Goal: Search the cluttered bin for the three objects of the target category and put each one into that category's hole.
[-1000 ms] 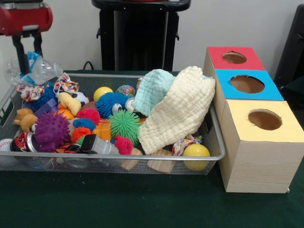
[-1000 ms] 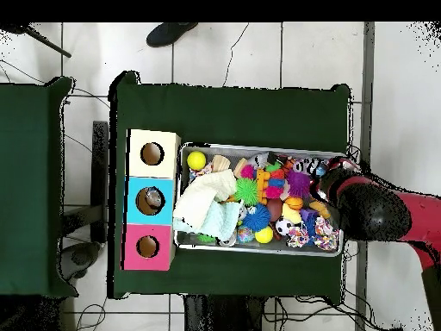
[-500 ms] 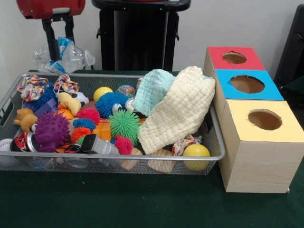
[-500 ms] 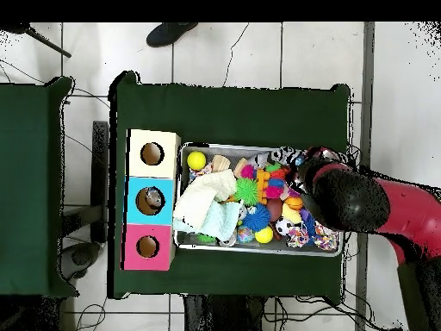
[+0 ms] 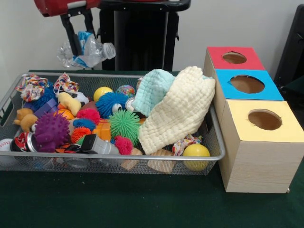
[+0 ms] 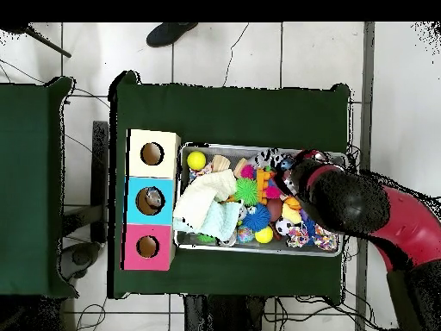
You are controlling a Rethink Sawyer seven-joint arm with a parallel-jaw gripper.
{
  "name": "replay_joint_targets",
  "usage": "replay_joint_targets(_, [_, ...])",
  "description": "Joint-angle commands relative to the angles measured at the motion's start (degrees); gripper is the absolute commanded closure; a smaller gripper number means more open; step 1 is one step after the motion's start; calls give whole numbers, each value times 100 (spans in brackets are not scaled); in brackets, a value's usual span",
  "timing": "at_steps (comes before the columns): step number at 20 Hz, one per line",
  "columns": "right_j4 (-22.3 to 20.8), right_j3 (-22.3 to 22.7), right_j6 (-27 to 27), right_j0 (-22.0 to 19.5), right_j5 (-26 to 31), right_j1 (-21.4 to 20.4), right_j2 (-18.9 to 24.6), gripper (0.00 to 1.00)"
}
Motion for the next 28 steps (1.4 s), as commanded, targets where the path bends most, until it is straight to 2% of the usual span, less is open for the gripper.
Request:
replay_joint_targets(1, [682, 1002, 1677, -168, -827, 224, 306, 100])
replay_joint_targets(12, [1102, 1711, 1762, -413, -1992, 673, 1076, 100])
replay_joint_targets(17, [1396, 1964, 1978, -498, -2104, 458, 1440, 100])
replay_joint_targets(21, [1603, 2176, 2151, -671, -2329, 476, 1969, 100])
replay_joint_targets(24, [1672, 2282, 2335, -676, -2603, 540, 2212, 100])
replay_joint_targets(28, [1882, 2437, 2655, -740, -2649, 364, 2674, 100])
